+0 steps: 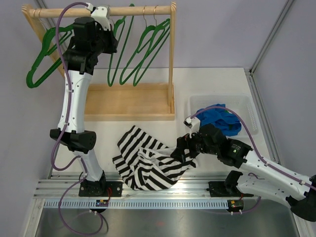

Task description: Remove the tank top from the hanger

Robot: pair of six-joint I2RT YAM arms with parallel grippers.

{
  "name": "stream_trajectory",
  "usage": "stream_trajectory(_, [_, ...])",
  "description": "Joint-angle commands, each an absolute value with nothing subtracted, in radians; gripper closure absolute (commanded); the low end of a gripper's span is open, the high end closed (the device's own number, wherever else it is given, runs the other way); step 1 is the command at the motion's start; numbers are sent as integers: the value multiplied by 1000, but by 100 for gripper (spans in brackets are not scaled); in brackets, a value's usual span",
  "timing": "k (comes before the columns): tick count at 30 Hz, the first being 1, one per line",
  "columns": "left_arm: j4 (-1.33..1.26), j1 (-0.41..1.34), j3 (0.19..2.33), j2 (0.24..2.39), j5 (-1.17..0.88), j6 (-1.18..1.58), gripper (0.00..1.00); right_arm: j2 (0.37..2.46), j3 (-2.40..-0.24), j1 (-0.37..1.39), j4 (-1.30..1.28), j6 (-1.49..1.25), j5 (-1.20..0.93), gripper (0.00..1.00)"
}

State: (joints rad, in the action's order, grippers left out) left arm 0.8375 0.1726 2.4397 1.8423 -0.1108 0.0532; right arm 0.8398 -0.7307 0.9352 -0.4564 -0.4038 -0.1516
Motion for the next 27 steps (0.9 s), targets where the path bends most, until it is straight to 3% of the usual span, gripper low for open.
stream_trajectory(1, [830,183,2487,1842,-48,26,100,851,-723,943,-391,-397,-173,1])
stream_trajectory(7, [882,184,2477,1830,-35,37,100,876,-727,942,-371,-405,-189,1])
stream_trajectory(9, [882,183,2441,1810,-72,49,95,887,-723,942,-353,-410,-190,1])
stream_trajectory(12, [867,184,2399,1764,-81,71,68,920,-726,943,-333,-410,-198,0])
stream_trajectory(13, [868,184,2387,1743,-72,77,46,931,-730,942,-325,-411,-198,1])
stream_trajectory(15, [887,184,2388,1723,-35,77,35,975,-744,942,-307,-410,-209,0])
stream_trajectory(16, [893,184,2384,1709,-23,78,8,992,-750,942,-304,-403,-218,1])
stream_trajectory(17, [906,184,2378,1675,-5,83,1,1044,-768,943,-299,-393,-247,0])
stream_trajectory(21, [919,184,2272,1540,70,115,1,1189,-821,966,-266,-374,-241,0])
stream_trajectory(27, [870,184,1849,1184,112,193,1,1394,-894,1066,-198,-356,-137,0])
